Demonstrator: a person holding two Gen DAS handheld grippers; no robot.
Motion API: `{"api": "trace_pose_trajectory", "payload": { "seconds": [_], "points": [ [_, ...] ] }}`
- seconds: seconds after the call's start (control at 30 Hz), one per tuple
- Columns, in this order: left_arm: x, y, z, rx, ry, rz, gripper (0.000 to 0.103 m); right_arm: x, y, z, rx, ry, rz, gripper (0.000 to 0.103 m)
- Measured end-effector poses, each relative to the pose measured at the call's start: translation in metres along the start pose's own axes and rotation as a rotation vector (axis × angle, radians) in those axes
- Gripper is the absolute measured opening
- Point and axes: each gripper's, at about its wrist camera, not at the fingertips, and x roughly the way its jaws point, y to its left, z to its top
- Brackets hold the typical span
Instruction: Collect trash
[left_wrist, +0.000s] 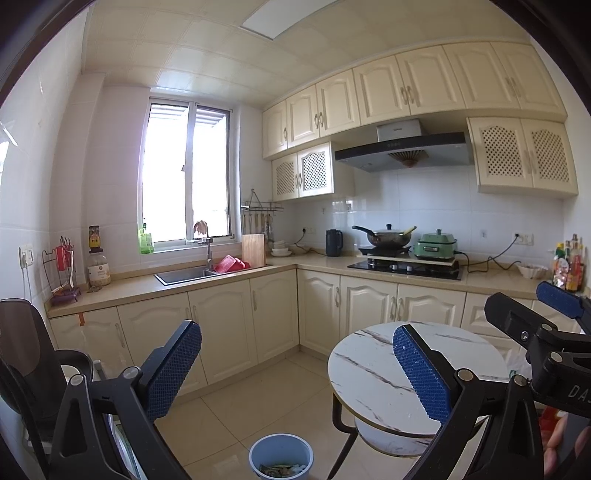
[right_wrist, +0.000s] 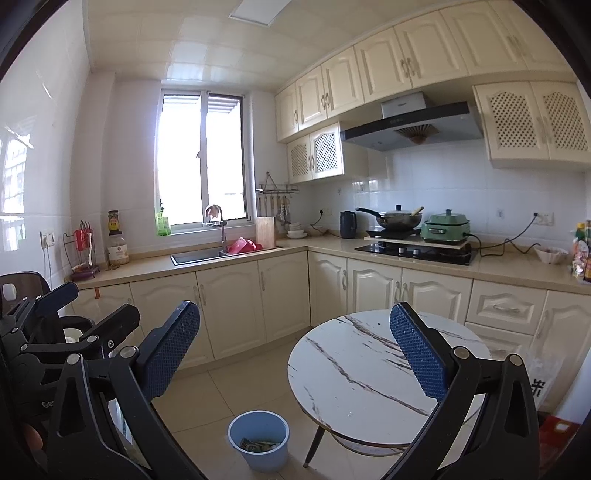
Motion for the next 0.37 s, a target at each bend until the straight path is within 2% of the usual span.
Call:
{"api": "trace_pose_trajectory", "payload": {
  "seconds": [0.37],
  "points": [
    [0.016,0.004,0.028,0.012,0.011,-0.007,0.102,0.001,-0.002,-0.003,0.006,0.006,-0.009,0.103]
  ]
}}
